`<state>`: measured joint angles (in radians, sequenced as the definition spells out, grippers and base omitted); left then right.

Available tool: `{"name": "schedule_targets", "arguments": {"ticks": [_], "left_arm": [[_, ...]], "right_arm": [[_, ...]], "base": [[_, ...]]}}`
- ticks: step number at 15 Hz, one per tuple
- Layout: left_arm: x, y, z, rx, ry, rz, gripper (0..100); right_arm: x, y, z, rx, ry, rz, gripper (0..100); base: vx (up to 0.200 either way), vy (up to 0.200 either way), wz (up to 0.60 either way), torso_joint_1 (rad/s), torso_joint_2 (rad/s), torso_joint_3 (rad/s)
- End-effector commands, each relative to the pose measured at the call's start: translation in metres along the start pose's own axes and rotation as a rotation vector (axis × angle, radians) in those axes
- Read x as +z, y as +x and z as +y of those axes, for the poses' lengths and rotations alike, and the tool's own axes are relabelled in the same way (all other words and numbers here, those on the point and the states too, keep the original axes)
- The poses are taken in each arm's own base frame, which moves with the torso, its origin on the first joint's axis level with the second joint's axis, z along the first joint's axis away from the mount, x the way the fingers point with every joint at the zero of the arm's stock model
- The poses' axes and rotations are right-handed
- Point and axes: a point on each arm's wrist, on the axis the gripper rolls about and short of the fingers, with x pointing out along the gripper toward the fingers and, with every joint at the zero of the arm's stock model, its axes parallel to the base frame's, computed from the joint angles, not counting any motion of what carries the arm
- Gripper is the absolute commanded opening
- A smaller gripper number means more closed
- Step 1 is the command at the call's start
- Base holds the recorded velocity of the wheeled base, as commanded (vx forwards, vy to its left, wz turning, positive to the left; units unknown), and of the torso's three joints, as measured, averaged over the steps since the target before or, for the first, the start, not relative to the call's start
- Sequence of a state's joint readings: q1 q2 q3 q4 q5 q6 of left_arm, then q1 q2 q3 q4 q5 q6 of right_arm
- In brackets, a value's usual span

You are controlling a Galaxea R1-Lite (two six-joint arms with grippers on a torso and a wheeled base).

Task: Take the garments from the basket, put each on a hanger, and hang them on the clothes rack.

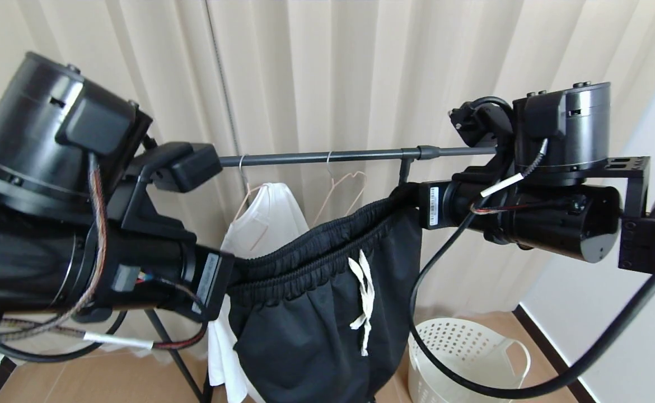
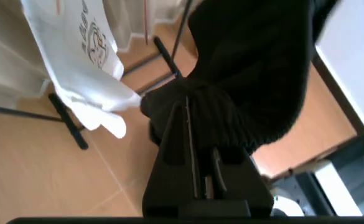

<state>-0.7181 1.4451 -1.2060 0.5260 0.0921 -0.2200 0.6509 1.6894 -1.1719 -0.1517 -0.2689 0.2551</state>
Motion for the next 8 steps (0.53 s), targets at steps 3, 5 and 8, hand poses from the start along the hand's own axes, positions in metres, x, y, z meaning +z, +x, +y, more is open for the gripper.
{"name": "schedule_targets", "arguments": {"ticks": [3, 5, 8], "left_arm": [[-0.039, 0.003, -0.021, -0.071, 0.034, 0.111, 0], [-0.045, 0.023, -0.042, -0.102, 0.027, 0.185, 0], [-0.033, 0.050, -0.081, -0.185, -0.055, 0.130, 0]], "right_arm": [[0.005, 0.028, 0.011, 0.008, 0.115, -0.036, 0], [0.008, 0.029, 0.016, 0.026, 0.141, -0.067, 0], [0.005, 0.037, 0.023, 0.051, 0.166, -0.092, 0]], "base": [[0.000, 0.000, 0.00, 0.000, 0.00, 0.000], [0.000, 0.000, 0.00, 0.000, 0.00, 0.000], [0.000, 0.000, 0.00, 0.000, 0.00, 0.000]]}}
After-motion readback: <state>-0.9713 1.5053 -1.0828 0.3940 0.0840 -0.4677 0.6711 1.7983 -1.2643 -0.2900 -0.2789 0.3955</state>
